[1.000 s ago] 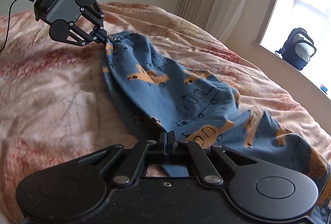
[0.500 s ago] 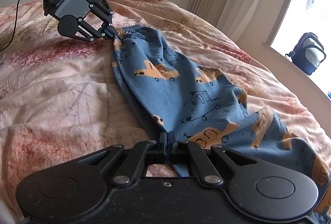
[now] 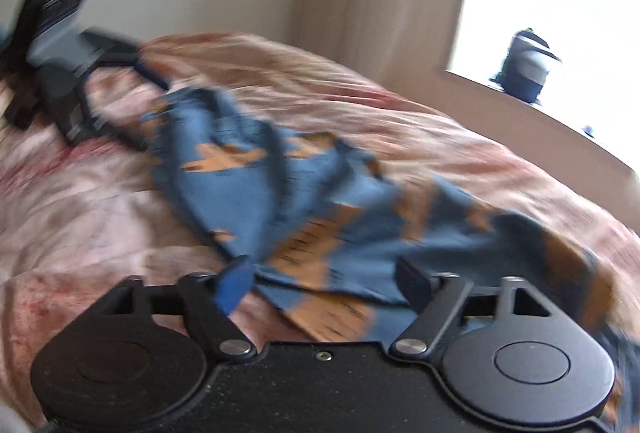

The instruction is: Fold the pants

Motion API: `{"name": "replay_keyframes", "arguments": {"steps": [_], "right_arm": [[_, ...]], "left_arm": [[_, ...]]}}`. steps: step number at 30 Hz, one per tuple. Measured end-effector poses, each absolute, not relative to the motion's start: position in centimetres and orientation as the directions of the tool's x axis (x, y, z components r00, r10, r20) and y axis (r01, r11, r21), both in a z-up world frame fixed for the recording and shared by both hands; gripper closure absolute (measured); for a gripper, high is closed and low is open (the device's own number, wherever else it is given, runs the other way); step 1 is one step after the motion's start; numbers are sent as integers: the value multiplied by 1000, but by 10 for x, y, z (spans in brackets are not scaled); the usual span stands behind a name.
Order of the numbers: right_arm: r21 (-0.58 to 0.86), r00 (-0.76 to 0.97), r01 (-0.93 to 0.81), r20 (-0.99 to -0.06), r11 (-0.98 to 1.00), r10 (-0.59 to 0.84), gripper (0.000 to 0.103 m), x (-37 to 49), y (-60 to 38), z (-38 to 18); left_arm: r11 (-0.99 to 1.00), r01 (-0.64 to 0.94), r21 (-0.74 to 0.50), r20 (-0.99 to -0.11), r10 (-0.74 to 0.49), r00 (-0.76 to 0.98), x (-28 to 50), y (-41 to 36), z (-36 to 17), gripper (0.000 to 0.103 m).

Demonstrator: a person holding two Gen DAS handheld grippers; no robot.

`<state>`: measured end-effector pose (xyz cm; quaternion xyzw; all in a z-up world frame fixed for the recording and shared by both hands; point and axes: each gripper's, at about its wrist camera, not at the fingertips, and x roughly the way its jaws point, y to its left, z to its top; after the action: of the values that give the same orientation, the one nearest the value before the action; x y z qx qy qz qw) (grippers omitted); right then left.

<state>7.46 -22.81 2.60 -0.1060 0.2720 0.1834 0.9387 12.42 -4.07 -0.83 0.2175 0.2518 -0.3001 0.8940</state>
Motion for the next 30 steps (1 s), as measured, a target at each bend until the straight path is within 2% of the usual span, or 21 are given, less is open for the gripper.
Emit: {"name": "replay_keyframes", "arguments": {"steps": [2,6,11,15,17,18,19,23,27,30], "right_arm": [[-54,814,-299,-536,953,225,6,72,-255,27],[78,829,-129,-538,989,151,5,70,-311,23],[165,818,-43,-561,985,129,3,79,-361,11],[228,813,-43,-558,973,167,3,92,-383,8],[256,811,-54,-552,965,192,3,99,-391,7],[264,811,-61,-549,963,202,3,104,-394,7],[266,812,-68,-546,962,208,7,107,-396,6],[247,788,-33,-589,968,177,31,124,-397,2],[292,788,21,-593,956,164,39,137,-410,0],[361,790,38,-582,932,193,45,147,-426,0]], "left_arm": [[710,665,232,-564,-458,687,123,-82,-14,0],[638,746,191,-552,-559,619,123,-148,-17,8],[567,775,279,-581,-543,607,125,-205,-31,15],[585,763,276,-659,-463,593,140,-221,-46,29],[601,753,267,-686,-430,586,150,-217,-49,41],[608,747,268,-698,-412,586,151,-218,-52,52],[616,740,270,-706,-396,587,153,-215,-51,59],[587,736,338,-710,-354,608,144,-218,-52,66],[571,738,359,-723,-330,607,139,-225,-51,70],[568,737,366,-732,-313,605,141,-229,-49,79]]}}
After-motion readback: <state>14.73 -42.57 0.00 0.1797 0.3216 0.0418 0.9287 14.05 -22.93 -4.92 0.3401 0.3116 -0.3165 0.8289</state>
